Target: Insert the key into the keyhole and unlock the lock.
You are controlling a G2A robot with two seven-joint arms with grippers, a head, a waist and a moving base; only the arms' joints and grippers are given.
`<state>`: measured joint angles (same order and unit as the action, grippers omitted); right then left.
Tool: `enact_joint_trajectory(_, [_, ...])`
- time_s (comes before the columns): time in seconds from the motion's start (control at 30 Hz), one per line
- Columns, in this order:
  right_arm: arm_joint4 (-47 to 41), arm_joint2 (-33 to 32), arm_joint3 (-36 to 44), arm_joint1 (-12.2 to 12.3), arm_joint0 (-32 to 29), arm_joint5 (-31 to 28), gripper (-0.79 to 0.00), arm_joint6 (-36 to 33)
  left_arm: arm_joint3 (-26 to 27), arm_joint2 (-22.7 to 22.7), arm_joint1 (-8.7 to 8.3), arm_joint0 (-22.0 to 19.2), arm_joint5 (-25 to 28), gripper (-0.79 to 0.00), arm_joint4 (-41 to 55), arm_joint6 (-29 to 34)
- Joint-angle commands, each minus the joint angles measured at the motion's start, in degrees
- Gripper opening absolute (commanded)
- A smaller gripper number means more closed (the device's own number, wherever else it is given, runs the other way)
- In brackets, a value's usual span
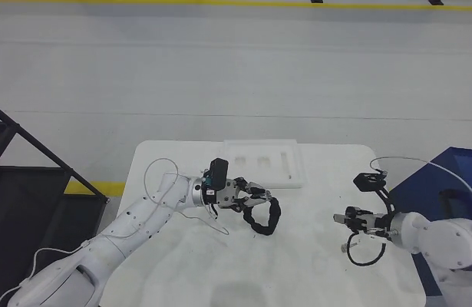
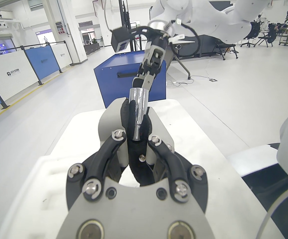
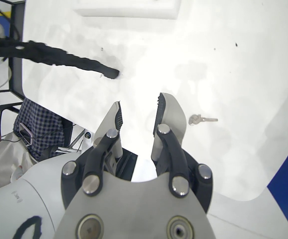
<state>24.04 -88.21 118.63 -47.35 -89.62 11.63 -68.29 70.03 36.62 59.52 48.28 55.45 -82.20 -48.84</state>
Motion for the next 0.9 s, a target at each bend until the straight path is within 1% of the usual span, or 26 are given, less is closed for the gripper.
enact_joint_trajectory(0.0, [0.6, 0.6, -1.4, -0.1, -0.3, 3.3, -0.539, 0.1, 0.6, 0.3, -0.50, 0.4, 0.1, -0.785, 0.1, 0.1])
enact_joint_trajectory(0.1, [2.2, 1.4, -3.1, 0.0, -0.8, 7.2, -0.539, -1.5, 1.5, 0.7, -1.17, 0.9, 0.2, -0.785, 0.3, 0.2])
enact_joint_trajectory(0.2, [3.0, 2.0, -4.9, -0.1, -0.9, 10.7, -0.517, -2.4, 2.1, 1.0, -1.73, 1.4, 0.3, -0.785, 0.4, 0.3])
enact_joint_trajectory(0.3, [4.2, 3.6, -7.1, -0.1, -0.6, 12.6, -0.523, -3.1, 2.6, 1.2, -2.14, 1.7, 0.3, -0.785, 0.6, 0.3])
enact_joint_trajectory(0.47, [4.8, 6.1, -11.7, -0.4, 1.0, 11.6, -0.517, -1.9, 3.2, 1.1, -2.57, 2.0, 0.3, -0.785, 0.8, 0.3])
enact_joint_trajectory(0.57, [5.6, 7.5, -13.6, -0.6, 2.2, 11.4, -0.489, -1.2, 3.3, 0.8, -2.71, 2.1, 0.3, -0.785, 1.0, 0.3])
enact_joint_trajectory(0.67, [6.0, 9.0, -15.4, -0.8, 3.3, 11.4, -0.505, -0.6, 3.4, 0.6, -2.77, 1.9, 0.4, -0.785, 1.1, 0.4])
enact_joint_trajectory(0.77, [6.8, 9.9, -16.7, -0.9, 4.0, 11.3, -0.425, -0.2, 3.4, 0.3, -2.81, 1.8, 0.3, -0.785, 1.2, 0.3])
enact_joint_trajectory(0.8, [6.8, 9.9, -16.7, -0.9, 4.0, 11.3, -0.428, -0.2, 3.3, 0.2, -2.82, 1.7, 0.2, -0.785, 1.3, 0.2])
enact_joint_trajectory(0.83, [6.8, 9.9, -16.7, -0.9, 4.0, 11.3, -0.459, -0.2, 3.3, 0.1, -2.83, 1.7, 0.2, -0.785, 1.3, 0.2])
enact_joint_trajectory(0.87, [6.8, 9.9, -16.7, -0.9, 4.0, 11.3, -0.459, -0.2, 3.3, 0.1, -2.84, 1.7, 0.2, -0.785, 1.3, 0.2])
